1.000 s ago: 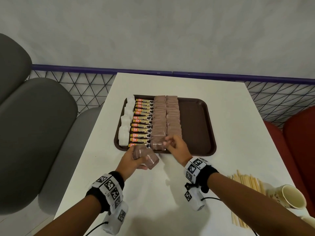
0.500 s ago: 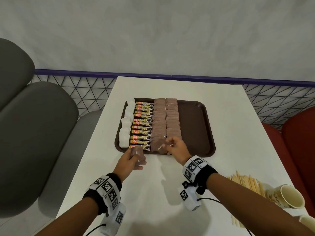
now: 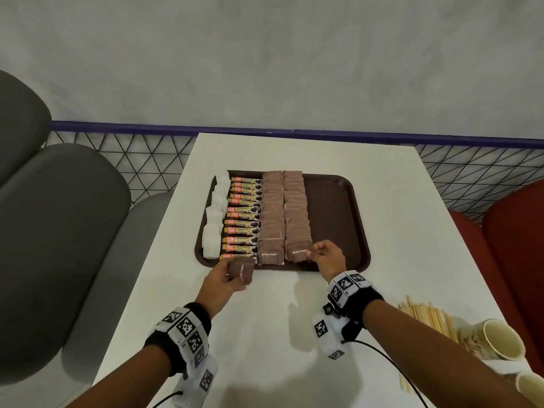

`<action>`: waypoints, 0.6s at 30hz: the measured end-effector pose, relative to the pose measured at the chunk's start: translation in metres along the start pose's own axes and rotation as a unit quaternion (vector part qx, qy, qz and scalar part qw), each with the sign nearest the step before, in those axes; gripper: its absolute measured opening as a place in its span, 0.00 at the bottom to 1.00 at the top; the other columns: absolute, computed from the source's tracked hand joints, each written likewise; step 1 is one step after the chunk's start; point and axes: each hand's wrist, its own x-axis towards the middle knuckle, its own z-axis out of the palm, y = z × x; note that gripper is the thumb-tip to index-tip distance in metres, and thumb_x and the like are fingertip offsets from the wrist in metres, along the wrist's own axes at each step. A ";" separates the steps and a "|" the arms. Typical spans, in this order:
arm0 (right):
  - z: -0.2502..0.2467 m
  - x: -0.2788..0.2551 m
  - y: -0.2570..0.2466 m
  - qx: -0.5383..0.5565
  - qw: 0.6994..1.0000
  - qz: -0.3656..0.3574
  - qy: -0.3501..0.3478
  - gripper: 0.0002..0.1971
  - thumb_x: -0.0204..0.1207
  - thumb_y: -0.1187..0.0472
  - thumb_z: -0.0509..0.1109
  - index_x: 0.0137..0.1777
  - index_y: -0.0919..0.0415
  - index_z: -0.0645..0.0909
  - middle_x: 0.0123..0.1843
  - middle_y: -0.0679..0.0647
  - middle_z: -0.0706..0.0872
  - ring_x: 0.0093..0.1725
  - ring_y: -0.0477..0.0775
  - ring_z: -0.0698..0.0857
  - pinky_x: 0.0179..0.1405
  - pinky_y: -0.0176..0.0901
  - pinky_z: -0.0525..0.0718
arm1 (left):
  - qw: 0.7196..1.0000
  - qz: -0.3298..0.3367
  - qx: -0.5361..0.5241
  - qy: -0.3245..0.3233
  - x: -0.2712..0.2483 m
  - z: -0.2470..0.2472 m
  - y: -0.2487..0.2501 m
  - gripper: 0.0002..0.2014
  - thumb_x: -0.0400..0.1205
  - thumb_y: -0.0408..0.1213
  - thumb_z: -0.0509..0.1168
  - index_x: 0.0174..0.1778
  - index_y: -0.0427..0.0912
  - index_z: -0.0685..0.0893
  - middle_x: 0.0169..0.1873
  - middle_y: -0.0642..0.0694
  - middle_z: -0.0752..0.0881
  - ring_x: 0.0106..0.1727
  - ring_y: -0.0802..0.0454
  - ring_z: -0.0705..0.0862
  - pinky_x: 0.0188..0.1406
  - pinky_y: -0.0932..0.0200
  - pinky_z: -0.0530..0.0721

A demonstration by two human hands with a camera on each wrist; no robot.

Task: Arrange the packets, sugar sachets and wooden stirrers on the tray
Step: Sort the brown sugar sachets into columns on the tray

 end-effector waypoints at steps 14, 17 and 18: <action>0.013 0.001 -0.002 -0.251 0.968 -0.009 0.024 0.10 0.74 0.53 0.70 0.51 0.57 0.80 0.60 0.57 0.78 0.64 0.59 0.70 0.62 0.48 0.71 | 0.999 0.041 0.010 0.021 0.000 0.000 0.006 0.10 0.76 0.30 0.68 0.48 0.50 0.81 0.41 0.49 0.87 0.43 0.48 0.85 0.43 0.55 0.83; 0.012 -0.001 -0.001 -0.261 0.965 -0.015 0.028 0.12 0.74 0.52 0.70 0.53 0.56 0.78 0.61 0.57 0.78 0.64 0.59 0.71 0.63 0.48 0.71 | 0.999 0.043 0.003 0.018 0.001 0.000 0.006 0.13 0.73 0.34 0.69 0.53 0.47 0.82 0.43 0.47 0.86 0.46 0.46 0.85 0.43 0.58 0.82; 0.012 -0.002 -0.001 -0.262 0.964 -0.020 0.034 0.13 0.73 0.53 0.70 0.55 0.56 0.77 0.61 0.56 0.78 0.64 0.59 0.71 0.62 0.49 0.71 | 0.999 0.044 0.007 0.021 0.002 0.000 0.006 0.13 0.76 0.31 0.69 0.56 0.45 0.82 0.45 0.46 0.86 0.47 0.46 0.85 0.43 0.59 0.82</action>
